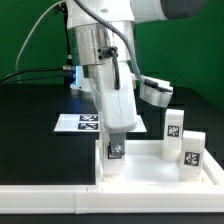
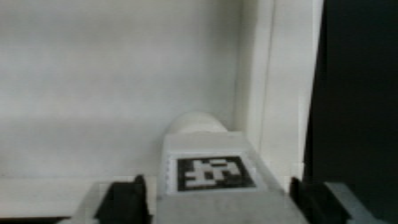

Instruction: Assemble square table

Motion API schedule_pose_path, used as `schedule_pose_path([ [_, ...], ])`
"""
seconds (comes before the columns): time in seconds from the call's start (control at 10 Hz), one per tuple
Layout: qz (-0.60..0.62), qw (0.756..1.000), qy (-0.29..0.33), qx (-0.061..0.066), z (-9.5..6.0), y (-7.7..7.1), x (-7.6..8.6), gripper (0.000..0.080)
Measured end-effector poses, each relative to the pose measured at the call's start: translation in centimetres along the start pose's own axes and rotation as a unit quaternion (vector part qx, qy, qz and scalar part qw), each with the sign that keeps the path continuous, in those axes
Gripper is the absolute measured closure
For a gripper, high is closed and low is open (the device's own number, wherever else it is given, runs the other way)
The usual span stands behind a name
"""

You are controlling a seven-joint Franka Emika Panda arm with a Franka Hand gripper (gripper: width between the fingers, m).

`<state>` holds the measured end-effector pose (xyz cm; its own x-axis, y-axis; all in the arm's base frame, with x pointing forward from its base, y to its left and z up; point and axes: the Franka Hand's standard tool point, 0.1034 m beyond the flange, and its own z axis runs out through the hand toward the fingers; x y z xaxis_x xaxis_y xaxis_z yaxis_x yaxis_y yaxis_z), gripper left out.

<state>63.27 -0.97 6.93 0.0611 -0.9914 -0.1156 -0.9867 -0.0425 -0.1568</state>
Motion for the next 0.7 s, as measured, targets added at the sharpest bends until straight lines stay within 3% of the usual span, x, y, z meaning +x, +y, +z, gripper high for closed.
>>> schedule_pose_path([
  [0.1, -0.002, 1.000, 0.000, 0.000, 0.00, -0.01, 0.00, 0.0300],
  [0.2, -0.095, 0.995, 0.010, 0.004, -0.23, -0.33, 0.07, 0.0300],
  [0.3, -0.208, 0.978, 0.014, 0.005, -0.58, -0.62, -0.15, 0.0183],
  [0.4, -0.292, 0.956, 0.018, 0.002, -0.89, -0.81, -0.55, 0.0160],
  [0.7, -0.371, 0.928, 0.020, -0.002, -0.79, -0.74, -0.22, 0.0151],
])
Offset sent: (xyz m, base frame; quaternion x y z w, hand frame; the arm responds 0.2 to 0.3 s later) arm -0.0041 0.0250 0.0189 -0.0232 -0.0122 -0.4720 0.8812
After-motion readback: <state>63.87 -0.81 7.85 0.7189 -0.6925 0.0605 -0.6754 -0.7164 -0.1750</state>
